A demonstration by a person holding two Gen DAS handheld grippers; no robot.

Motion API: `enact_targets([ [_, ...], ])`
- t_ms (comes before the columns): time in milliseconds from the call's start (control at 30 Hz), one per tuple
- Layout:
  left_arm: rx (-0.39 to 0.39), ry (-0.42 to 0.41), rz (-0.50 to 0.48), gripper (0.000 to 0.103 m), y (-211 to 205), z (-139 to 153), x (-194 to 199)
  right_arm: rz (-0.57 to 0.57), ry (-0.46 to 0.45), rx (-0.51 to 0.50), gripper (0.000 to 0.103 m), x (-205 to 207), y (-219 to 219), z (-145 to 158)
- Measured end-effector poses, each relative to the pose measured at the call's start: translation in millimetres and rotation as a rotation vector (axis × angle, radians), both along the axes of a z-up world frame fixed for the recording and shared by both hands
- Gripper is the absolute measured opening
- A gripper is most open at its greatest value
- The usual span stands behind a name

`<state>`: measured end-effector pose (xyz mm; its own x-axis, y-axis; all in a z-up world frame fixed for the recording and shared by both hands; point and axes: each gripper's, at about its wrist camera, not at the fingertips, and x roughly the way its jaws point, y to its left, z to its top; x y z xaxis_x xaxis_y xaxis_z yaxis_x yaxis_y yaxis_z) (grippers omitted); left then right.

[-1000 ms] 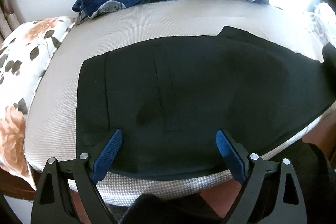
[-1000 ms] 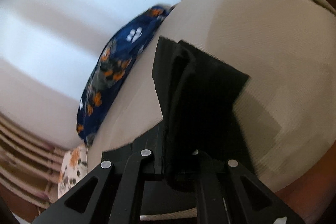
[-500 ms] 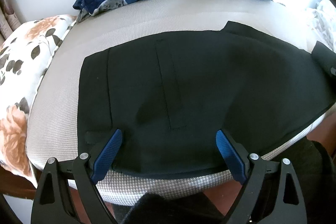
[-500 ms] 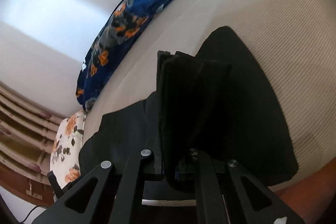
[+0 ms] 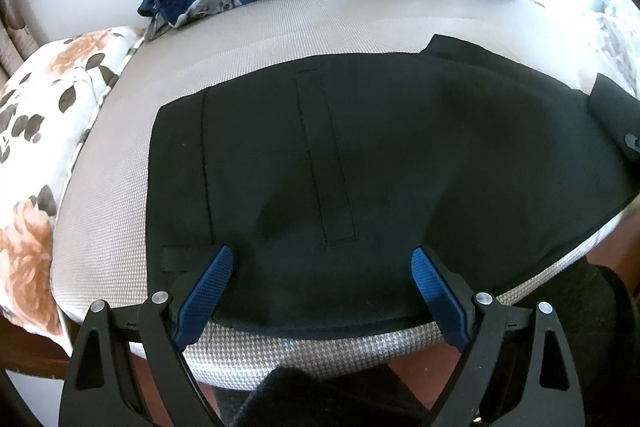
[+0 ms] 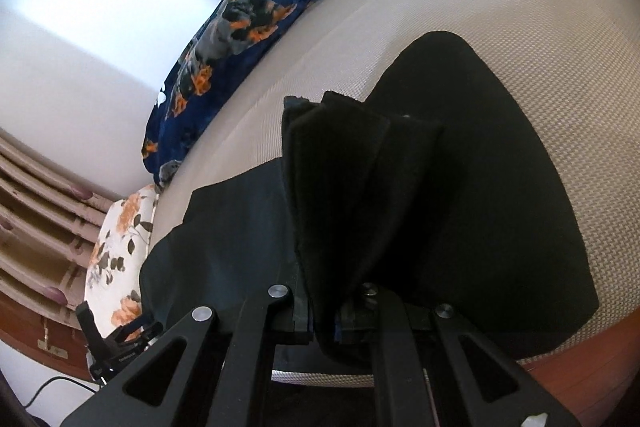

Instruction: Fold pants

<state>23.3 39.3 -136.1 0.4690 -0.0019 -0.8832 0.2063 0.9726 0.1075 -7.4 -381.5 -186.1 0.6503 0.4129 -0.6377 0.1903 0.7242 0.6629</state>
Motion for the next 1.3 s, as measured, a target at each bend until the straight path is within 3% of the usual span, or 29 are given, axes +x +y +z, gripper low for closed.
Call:
enact_targets([
  [500,0.012,0.015,-0.011,0.091,-1,-2,0,0.053,0.003,-0.077,0.010,6,29,3],
  [1100,0.014,0.015,-0.012,0.091,-1,0,0,0.128,-0.012,-0.275,0.011,14,72,13],
  [1200,0.012,0.016,-0.011,0.091,-1,-1,0,0.150,-0.013,-0.288,0.019,14,78,13],
  [1300,0.013,0.017,-0.010,0.091,-1,0,0,0.187,-0.010,-0.310,0.038,12,89,14],
])
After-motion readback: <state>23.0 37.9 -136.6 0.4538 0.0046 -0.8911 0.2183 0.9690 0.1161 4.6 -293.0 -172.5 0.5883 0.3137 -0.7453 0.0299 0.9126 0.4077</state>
